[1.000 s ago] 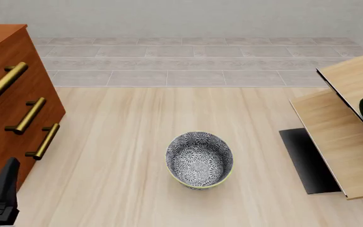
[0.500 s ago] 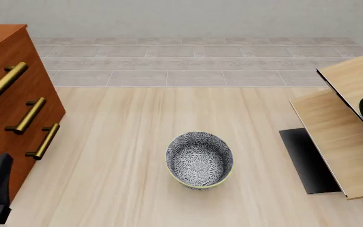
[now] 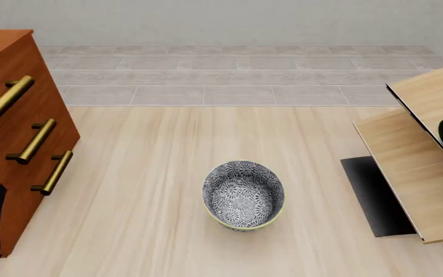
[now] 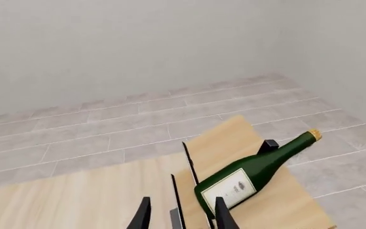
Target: Put the wine bottle on the wine rack.
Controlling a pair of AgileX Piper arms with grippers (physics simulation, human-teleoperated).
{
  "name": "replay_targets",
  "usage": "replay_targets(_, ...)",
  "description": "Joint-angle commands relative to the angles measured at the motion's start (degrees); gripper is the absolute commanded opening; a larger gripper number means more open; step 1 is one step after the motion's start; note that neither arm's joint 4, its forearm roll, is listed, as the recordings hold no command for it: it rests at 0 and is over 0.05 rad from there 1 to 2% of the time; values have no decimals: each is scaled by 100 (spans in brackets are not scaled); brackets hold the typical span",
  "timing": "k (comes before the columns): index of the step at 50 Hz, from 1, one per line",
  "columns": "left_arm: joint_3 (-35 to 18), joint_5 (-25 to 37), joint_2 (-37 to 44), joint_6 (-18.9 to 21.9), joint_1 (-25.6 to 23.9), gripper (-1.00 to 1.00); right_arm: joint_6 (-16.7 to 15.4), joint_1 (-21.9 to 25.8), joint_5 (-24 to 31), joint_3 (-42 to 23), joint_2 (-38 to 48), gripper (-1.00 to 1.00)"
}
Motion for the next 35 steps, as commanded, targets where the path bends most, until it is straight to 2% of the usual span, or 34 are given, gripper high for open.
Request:
replay_targets(1, -230, 211, 0, 58, -45, 100, -149, 263, 180, 192, -337, 100)
replay_targets(21, -492, 444, 0, 132, -64, 100, -279, 441, 393, 567, -901, 100)
replay_targets(35, -618, 502, 0, 110, -30, 100, -432, 597, 688, 589, -1263, 100)
